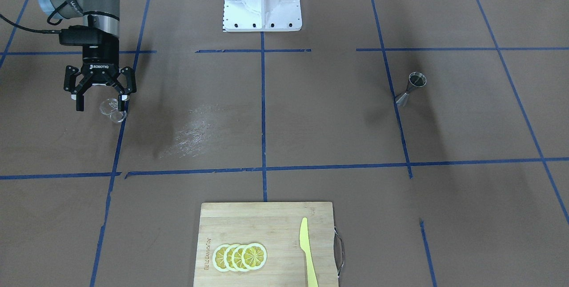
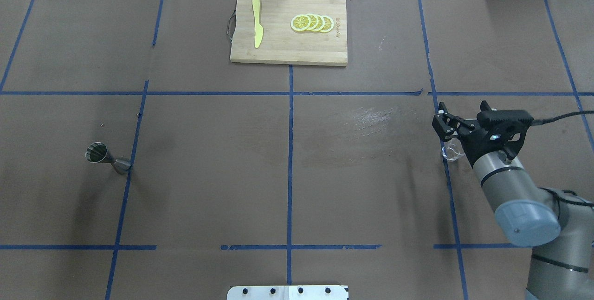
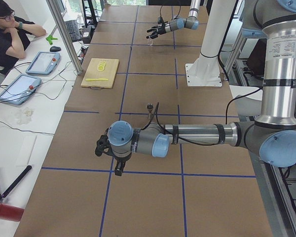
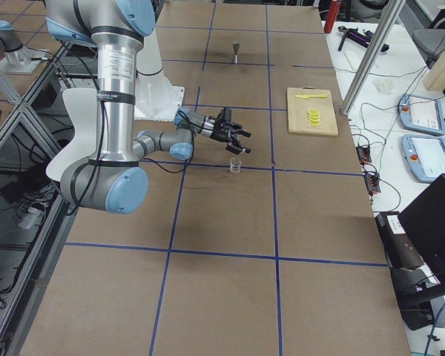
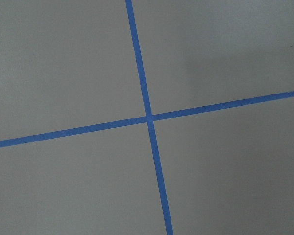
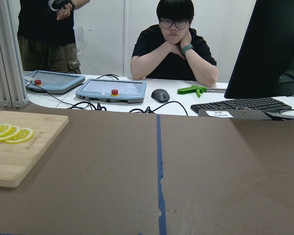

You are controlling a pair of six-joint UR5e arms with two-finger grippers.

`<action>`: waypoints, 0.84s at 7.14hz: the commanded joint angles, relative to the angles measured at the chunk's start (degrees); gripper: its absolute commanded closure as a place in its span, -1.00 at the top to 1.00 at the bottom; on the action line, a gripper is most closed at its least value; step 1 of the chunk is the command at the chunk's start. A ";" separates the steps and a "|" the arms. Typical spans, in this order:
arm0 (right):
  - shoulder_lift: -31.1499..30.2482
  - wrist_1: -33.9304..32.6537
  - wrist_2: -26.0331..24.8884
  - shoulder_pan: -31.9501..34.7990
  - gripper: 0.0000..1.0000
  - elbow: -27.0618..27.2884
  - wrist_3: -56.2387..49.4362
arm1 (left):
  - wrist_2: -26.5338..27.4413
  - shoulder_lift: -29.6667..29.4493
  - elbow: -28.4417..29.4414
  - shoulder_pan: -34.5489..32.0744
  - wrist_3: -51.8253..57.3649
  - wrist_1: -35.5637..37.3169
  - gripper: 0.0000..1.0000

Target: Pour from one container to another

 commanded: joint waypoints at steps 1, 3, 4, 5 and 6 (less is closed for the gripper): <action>0.93 -4.21 22.08 14.85 1.00 0.89 -7.69 | -0.12 0.03 0.04 0.00 0.16 -0.09 1.00; 1.47 -9.75 41.60 27.33 1.00 0.71 -17.42 | 0.14 0.03 0.13 0.00 0.33 -0.09 1.00; 1.38 -13.34 50.74 33.40 1.00 0.63 -23.31 | 0.32 0.03 0.13 0.09 0.33 -0.09 1.00; 1.29 -17.64 59.01 39.98 1.00 0.54 -31.81 | 0.32 -0.06 0.13 0.09 0.33 0.00 1.00; 1.29 -23.17 66.57 46.83 1.00 0.45 -41.20 | 0.32 -0.06 0.31 0.09 0.33 0.00 1.00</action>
